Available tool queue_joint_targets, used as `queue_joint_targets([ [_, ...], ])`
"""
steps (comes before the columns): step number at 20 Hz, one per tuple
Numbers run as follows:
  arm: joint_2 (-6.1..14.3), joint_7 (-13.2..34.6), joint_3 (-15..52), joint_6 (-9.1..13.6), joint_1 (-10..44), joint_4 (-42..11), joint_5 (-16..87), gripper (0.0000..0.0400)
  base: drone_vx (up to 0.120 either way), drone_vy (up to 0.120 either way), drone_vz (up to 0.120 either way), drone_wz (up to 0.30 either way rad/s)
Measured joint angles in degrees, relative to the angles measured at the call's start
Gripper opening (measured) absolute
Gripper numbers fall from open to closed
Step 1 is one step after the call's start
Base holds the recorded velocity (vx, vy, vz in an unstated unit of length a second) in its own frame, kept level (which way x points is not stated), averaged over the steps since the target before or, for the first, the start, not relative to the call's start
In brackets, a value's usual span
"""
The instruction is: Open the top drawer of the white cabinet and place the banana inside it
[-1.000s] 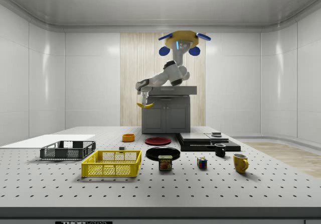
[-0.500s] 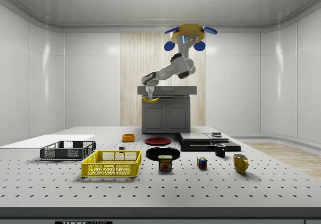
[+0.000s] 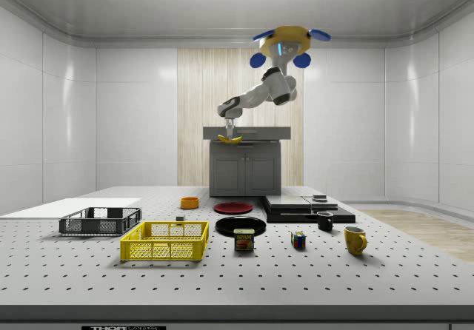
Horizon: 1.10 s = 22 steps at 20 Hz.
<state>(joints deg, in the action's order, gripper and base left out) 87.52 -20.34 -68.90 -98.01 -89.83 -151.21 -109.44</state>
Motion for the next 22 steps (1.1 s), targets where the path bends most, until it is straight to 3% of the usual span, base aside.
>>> queue_joint_targets([
  [5, 0.14, -0.04, 0.00, -0.13, -0.06, 0.01, 0.06, 0.0190, -0.120, -0.016, 0.120, 0.000],
  [22, 0.53, -0.15, 0.01, -0.49, -0.21, 0.04, 0.24, 0.0190, -0.120, -0.120, 0.120, 0.000],
])
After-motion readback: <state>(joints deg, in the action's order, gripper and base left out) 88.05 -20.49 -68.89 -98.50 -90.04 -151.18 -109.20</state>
